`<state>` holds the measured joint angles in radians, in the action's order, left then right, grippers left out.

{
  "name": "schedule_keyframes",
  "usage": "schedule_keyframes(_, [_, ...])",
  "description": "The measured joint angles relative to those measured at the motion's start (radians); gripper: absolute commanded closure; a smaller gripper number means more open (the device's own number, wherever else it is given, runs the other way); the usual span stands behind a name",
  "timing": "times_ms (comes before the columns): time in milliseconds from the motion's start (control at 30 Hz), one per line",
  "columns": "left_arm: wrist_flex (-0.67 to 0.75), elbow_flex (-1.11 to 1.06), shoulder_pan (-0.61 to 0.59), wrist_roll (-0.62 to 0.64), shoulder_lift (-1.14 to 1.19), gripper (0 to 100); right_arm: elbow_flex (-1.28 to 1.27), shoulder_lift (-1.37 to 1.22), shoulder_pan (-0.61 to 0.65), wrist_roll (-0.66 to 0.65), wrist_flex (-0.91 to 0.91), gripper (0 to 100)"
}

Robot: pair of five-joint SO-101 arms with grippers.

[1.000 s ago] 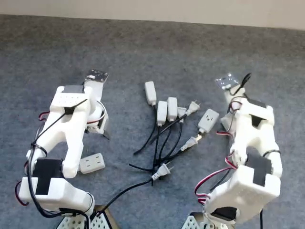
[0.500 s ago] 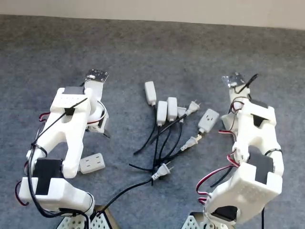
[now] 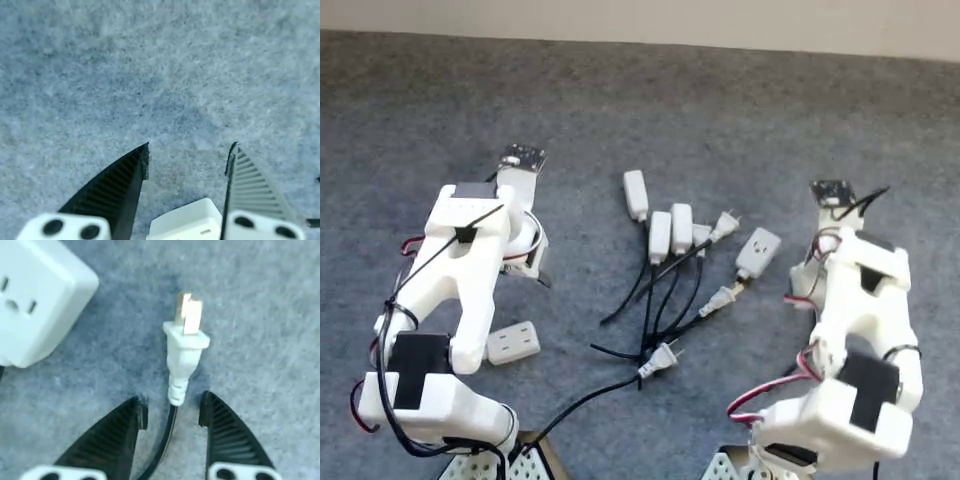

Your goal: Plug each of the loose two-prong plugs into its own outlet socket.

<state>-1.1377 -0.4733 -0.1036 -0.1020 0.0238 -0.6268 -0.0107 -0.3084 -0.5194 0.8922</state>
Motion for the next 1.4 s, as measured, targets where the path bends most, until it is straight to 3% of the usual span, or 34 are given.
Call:
schedule_keyframes(267, [0.0,-0.002,0.0,0.0,0.0,74,-0.135,0.068,-0.002,0.043,-0.175,82.9])
schedule_keyframes(767, [0.0,-0.015,0.0,0.0,0.0,74,-0.143,0.066,-0.006,0.002,-0.258,82.9])
schedule_keyframes(1000, [0.003,-0.026,0.0,0.0,0.0,74,-0.143,0.066,-0.006,0.117,-0.265,83.0])
schedule_keyframes(1200, [0.003,-0.026,0.0,0.0,0.0,74,-0.143,0.066,-0.009,0.121,-0.269,98.9])
schedule_keyframes(1400, [0.003,-0.026,0.0,0.0,0.0,74,-0.141,0.066,-0.012,0.127,-0.276,98.8])
